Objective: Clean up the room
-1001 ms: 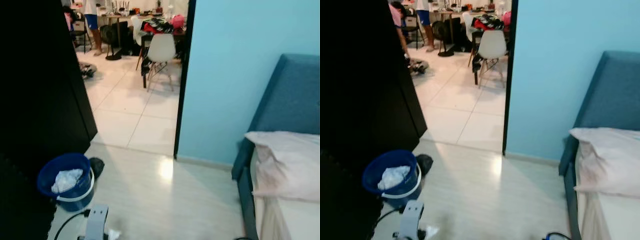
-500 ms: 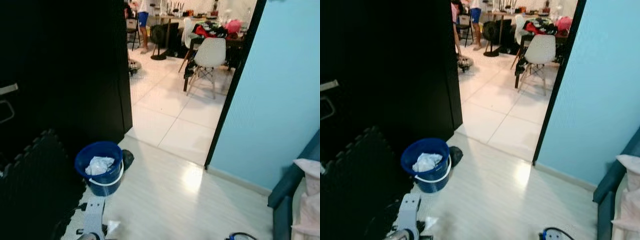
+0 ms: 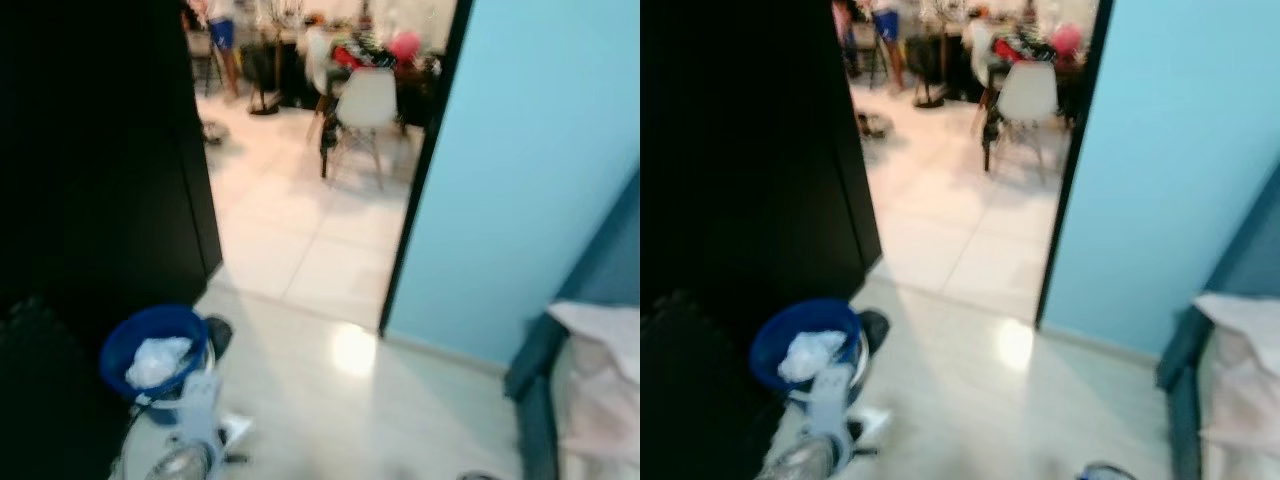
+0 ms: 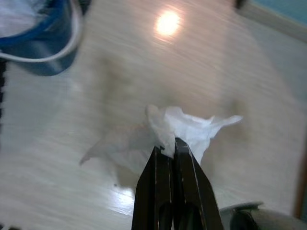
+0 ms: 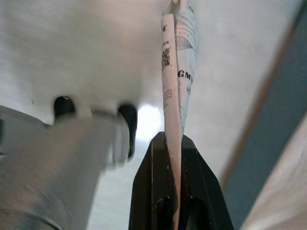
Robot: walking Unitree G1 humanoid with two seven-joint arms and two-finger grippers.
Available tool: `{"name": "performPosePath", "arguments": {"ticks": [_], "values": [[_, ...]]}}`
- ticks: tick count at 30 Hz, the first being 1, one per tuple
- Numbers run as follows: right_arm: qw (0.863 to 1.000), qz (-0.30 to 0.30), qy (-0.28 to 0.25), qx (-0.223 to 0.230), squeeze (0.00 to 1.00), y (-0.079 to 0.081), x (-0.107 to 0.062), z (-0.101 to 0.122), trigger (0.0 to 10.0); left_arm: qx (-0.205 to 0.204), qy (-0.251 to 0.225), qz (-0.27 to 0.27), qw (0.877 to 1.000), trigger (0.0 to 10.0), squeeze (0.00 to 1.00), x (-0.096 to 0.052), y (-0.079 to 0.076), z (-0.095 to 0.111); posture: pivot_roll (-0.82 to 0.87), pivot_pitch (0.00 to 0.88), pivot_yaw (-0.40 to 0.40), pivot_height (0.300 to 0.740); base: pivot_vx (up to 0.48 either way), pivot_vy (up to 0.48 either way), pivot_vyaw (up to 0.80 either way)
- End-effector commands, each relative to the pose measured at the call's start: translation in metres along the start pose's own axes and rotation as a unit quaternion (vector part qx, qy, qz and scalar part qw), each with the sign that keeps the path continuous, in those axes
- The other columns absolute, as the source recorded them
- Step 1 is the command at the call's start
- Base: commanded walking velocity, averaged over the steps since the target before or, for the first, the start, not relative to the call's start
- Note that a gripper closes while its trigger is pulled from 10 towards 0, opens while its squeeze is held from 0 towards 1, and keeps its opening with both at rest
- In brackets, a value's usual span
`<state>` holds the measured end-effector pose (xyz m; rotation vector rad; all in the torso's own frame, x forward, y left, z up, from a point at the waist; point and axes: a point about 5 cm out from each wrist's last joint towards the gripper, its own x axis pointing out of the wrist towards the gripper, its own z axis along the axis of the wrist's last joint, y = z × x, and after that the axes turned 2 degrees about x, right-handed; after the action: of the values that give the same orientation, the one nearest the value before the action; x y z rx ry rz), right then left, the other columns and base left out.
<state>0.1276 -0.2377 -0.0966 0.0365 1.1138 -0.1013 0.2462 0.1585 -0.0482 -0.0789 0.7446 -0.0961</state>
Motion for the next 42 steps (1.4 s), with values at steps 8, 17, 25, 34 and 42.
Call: {"name": "performPosePath", "arguments": {"ticks": [8, 17, 25, 34, 42], "values": [[1.000, -0.007, -0.016, -0.005, 0.00, -0.007, -0.001, 0.008, 10.0, 0.001, 0.009, 0.014, 1.000, 10.0, 0.00, -0.003, 0.012, -0.005, 0.13, 0.000, -0.014, 0.731, 0.480, 0.000, 0.20], [1.000, -0.004, -0.010, -0.010, 0.00, -0.015, -0.004, 0.001, 10.0, 0.002, -0.002, 0.008, 1.000, 10.0, 0.00, -0.001, 0.010, 0.002, 0.13, 0.000, -0.011, 0.731, 0.480, 0.000, 0.00], [1.000, 0.006, -0.016, -0.005, 0.00, -0.010, -0.003, 0.000, 10.0, 0.009, -0.003, -0.001, 1.000, 10.0, 0.00, 0.000, 0.008, 0.007, 0.12, 0.000, -0.006, 0.731, 0.480, 0.000, 0.80], [1.000, 0.002, -0.029, 0.004, 0.00, -0.007, -0.001, 0.008, 10.0, -0.002, 0.010, -0.060, 0.998, 10.0, 0.00, 0.002, -0.009, 0.006, 0.12, 0.000, -0.007, 0.731, 0.352, 0.000, 0.61], [0.999, -0.002, -0.035, 0.008, 0.00, -0.009, -0.001, 0.015, 10.0, 0.056, 0.092, -0.129, 0.986, 10.0, 0.00, -0.001, -0.025, -0.020, 0.11, 0.000, -0.007, 0.731, 0.000, 0.000, 0.00]]}}
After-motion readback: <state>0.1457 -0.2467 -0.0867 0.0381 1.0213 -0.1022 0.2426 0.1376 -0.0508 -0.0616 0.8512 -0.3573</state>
